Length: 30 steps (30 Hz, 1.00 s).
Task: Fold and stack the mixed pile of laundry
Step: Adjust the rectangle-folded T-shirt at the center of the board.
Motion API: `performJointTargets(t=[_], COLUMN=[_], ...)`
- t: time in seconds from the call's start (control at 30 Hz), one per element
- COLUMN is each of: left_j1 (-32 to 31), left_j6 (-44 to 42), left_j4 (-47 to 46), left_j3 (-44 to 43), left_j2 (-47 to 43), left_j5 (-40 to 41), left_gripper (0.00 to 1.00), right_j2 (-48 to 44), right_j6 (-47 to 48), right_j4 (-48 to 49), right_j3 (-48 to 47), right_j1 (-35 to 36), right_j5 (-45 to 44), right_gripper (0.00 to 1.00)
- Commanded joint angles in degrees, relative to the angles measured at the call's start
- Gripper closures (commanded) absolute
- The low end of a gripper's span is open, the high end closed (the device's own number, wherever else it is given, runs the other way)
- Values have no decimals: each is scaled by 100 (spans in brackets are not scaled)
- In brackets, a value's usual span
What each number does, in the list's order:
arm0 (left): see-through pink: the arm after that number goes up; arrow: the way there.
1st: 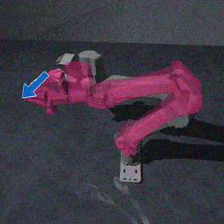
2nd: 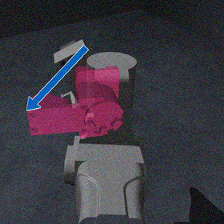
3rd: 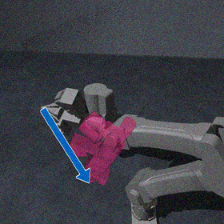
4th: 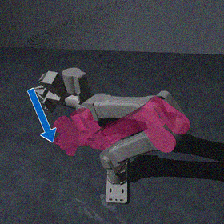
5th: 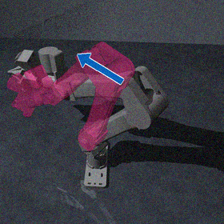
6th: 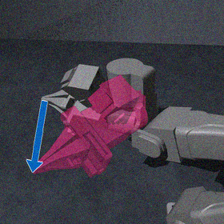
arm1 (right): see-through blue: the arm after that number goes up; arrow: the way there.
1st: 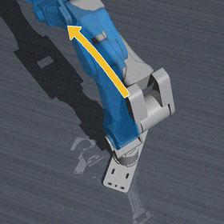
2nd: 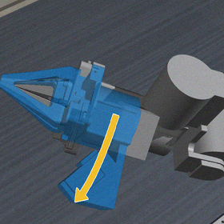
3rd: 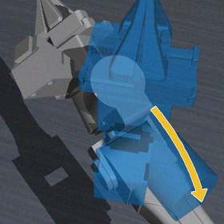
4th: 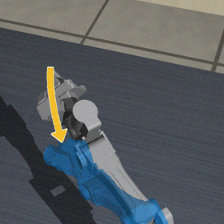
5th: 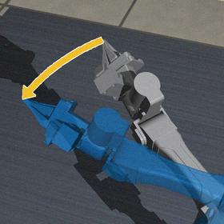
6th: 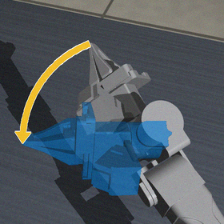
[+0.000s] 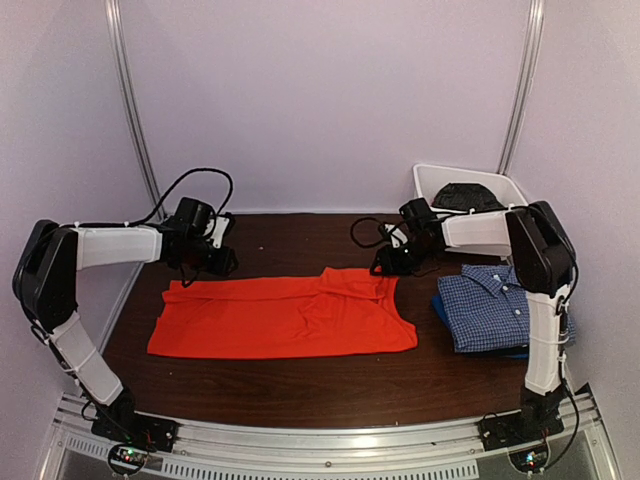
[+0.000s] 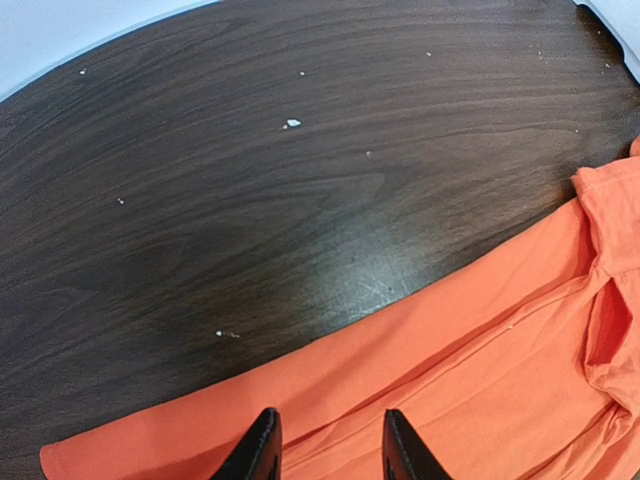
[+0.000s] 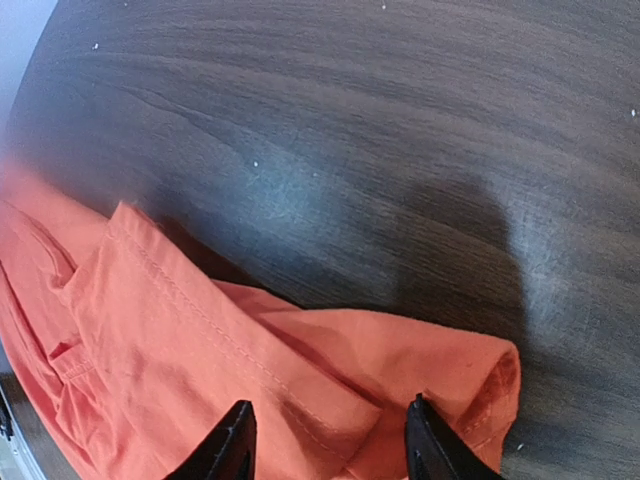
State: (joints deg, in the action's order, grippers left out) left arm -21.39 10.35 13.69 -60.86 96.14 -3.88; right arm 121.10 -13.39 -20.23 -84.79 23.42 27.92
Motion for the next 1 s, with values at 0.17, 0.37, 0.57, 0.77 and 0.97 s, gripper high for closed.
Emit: performJointTargets(t=[0.17, 0.37, 0.57, 0.77, 0.97], left_j1=[-15, -15, -15, -15, -15], left_j6=[-86, -122, -119, -109, -73], left_j4=[-133, -52, -46, -156, -179], left_j3=[-189, -172, -100, 66, 381], left_j2=[77, -86, -262, -422, -696], left_j5=[115, 194, 164, -97, -305], left_gripper=[65, 65, 65, 65, 65], right_j2=[17, -208, -991, -1570, -1746], right_j6=[21, -61, -132, 258, 933], right_j4=[-43, 146, 658, 552, -93], right_j3=[-93, 64, 759, 1212, 1588], right_j1=[66, 66, 195, 514, 854], right_j5=[81, 665, 1085, 1376, 1270], right_gripper=[52, 91, 100, 100, 100])
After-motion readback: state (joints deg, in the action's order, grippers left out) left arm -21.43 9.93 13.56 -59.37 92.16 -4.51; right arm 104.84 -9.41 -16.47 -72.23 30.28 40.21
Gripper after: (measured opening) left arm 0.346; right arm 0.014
